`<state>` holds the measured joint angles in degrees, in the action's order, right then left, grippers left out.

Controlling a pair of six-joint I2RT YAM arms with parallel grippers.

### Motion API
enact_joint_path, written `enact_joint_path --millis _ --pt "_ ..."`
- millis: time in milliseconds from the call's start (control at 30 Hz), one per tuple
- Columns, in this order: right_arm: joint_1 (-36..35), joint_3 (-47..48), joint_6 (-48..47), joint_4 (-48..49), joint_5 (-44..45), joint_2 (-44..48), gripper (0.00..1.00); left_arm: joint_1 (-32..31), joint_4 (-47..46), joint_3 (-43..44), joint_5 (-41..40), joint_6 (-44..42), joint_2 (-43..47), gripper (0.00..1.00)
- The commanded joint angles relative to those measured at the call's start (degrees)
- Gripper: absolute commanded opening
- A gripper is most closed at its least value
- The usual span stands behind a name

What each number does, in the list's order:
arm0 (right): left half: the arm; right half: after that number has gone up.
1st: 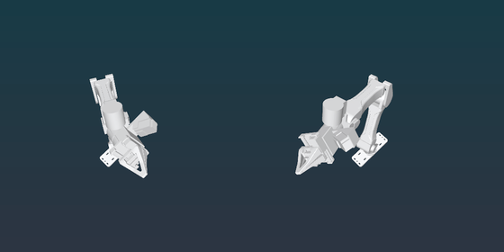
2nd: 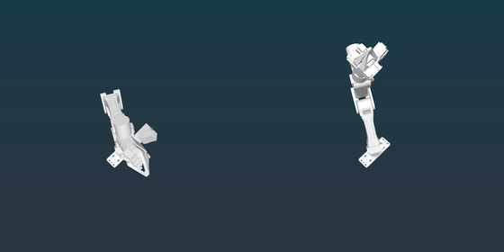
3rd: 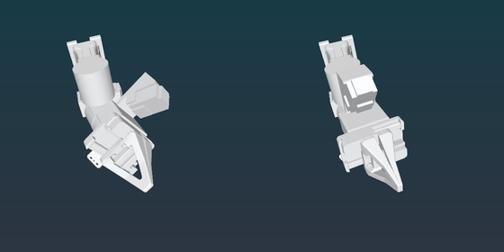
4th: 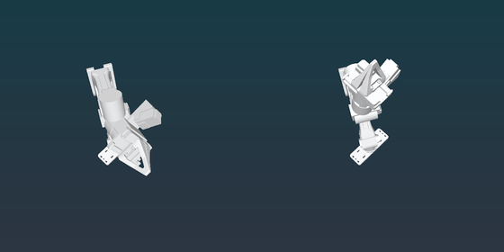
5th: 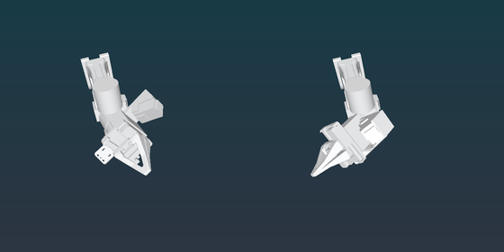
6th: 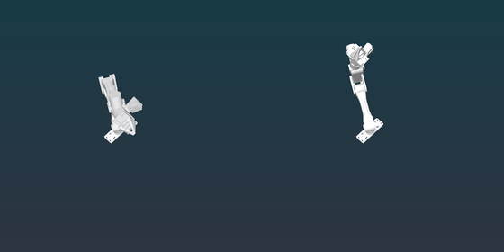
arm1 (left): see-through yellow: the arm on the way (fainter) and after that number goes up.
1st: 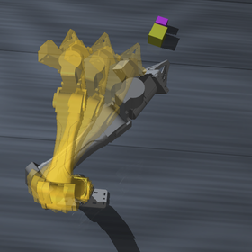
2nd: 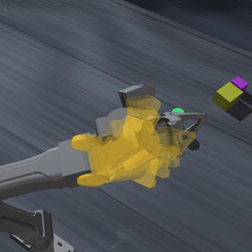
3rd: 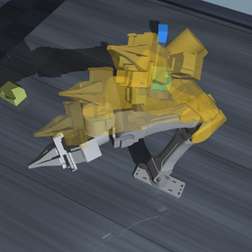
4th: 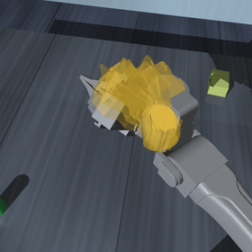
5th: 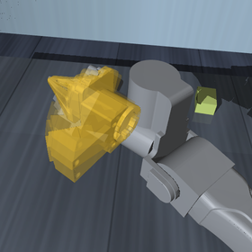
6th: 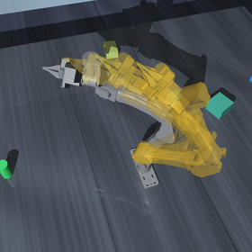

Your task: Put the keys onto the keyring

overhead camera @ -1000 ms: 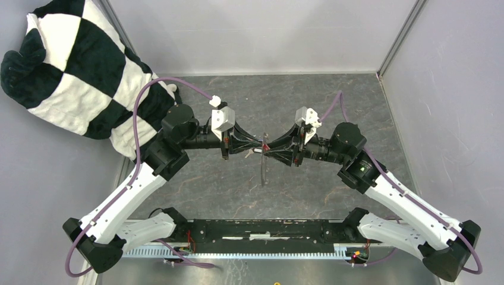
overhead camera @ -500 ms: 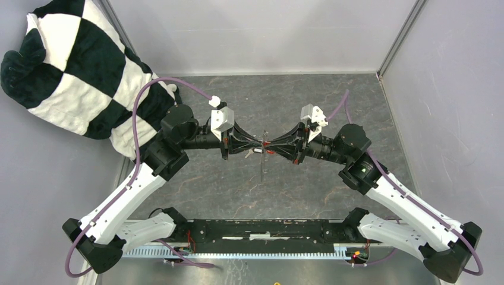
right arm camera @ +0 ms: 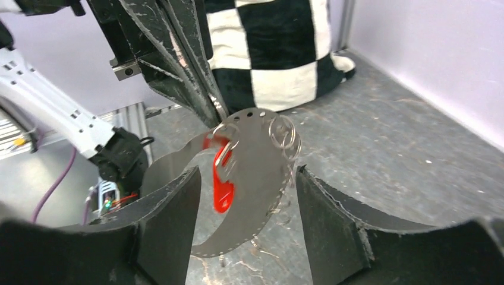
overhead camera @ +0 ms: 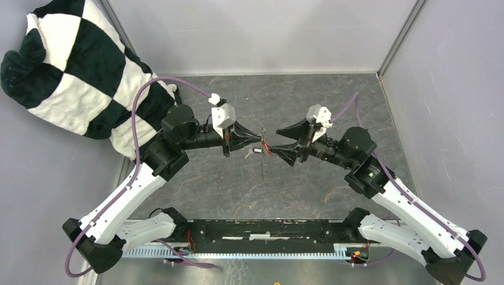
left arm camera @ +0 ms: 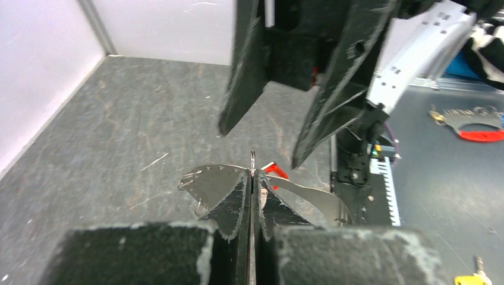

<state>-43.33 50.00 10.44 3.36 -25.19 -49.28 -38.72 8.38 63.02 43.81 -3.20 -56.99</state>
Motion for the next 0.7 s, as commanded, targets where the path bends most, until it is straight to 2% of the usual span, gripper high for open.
enact_joint_path --millis 0,200,333,567,667 --pt "0.2 -1.5 -2.6 -0.1 8.4 5.0 0.68 0.0 -2.8 1.1 -9.5 -0.1 0.9 0.02" --pt "-1.0 -4.3 -2.3 3.7 6.1 4.5 0.8 -0.1 -4.1 0.5 -15.0 1.6 0.6 0.02" --pt "-5.2 -6.9 -5.5 8.7 7.2 2.5 0.98 -0.1 -4.8 0.8 -17.1 1.5 0.0 0.02" --pt "-11.8 -4.9 -8.9 10.5 17.5 -4.5 0.97 0.0 -4.3 1.4 -21.1 0.6 -0.7 0.02" --pt "-12.2 -4.4 -7.7 11.2 23.8 -7.0 0.79 -0.1 -4.3 1.4 -20.6 1.0 -0.7 0.02"
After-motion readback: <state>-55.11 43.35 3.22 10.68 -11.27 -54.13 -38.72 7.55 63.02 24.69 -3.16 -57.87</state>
